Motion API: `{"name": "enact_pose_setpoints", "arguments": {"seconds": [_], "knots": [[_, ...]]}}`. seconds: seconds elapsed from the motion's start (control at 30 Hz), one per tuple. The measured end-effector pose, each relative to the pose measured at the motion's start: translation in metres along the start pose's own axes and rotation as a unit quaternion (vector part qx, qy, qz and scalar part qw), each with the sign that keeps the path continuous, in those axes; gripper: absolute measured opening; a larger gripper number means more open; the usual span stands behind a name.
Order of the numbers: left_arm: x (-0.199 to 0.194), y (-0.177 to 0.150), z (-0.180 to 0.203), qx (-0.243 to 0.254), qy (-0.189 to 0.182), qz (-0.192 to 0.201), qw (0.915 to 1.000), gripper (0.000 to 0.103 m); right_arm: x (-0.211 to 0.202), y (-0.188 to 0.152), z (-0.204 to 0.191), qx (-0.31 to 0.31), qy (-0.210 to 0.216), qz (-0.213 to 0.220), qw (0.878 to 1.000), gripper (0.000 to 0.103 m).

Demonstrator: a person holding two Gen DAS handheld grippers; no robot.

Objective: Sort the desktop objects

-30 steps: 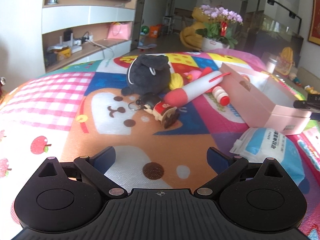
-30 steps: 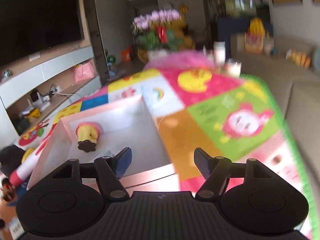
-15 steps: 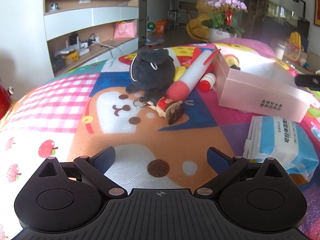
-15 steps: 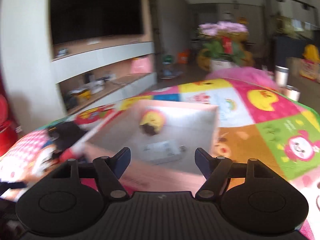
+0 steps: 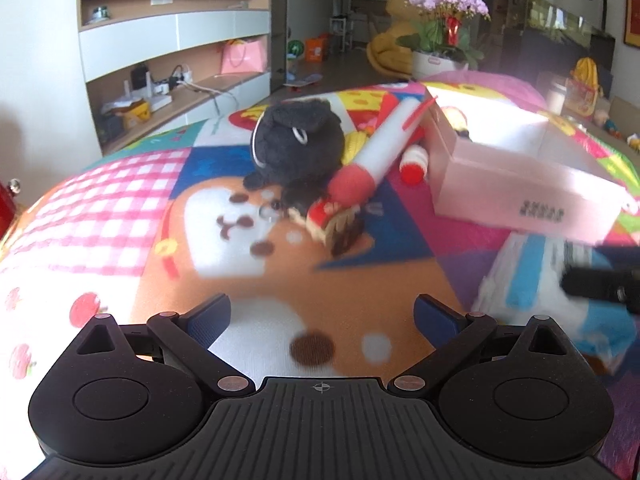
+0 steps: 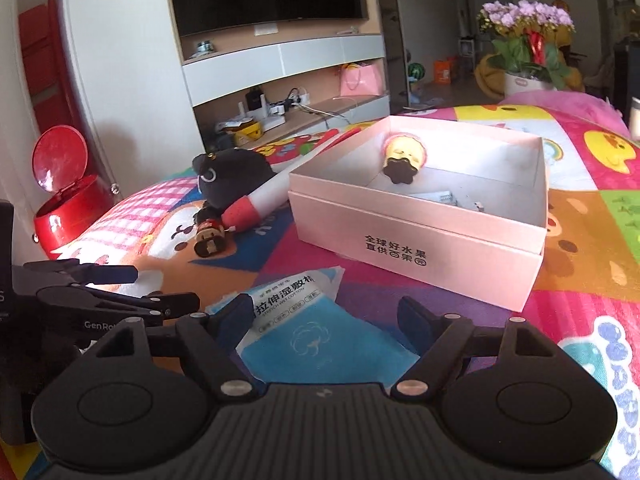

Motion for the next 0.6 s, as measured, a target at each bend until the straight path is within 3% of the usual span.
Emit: {"name": "enact_pose_setpoints", "arguments": {"seconds": [0.1,0.2,0.33,0.4,0.47,0.6], "knots": [[0.015,0.022,-0.003,-0.005,0.01,0.009,0.9999,0.101,-0.001,-0.002,0.002,0.007,-0.002,0.001,1.0,0.08],[0.039,0.034,-0.002,-0.011,0.01,-0.011,0.9998,0.098,-0.002,-0.002,0.0,0.003,-0.009,0.002,1.0,0.08],[0.053,0.042,-0.001,0.006,0.03,-0.008,0.9995,0.086,-0.001,-0.002,-0.001,0.003,-0.015,0.001,1.0,0.08],[0.053,0.045,0.0,0.007,0.021,-0.006,0.9997,0.067,-0.001,-0.002,-0.002,0.0,-0.017,0.0,1.0,0.08],[0.051,0.045,0.001,0.018,0.021,-0.002,0.9996,0.06,-0.002,-0.001,-0.002,-0.006,-0.019,0.0,1.0,0.08],[0.039,0.037,0.003,0.046,0.022,0.012,0.9986,0.057,-0.003,0.0,-0.001,-0.009,-0.021,0.0,1.0,0.081]]}}
Point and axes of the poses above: each gripper's, at about its wrist camera, not at the fingertips, and x roughly the way its jaws point, z to its right, y to its top, the point moved 10 cm from there along x, roughly the way its jaws point, and after that the axes turned 6 degrees about y, right-handed, at the moved point
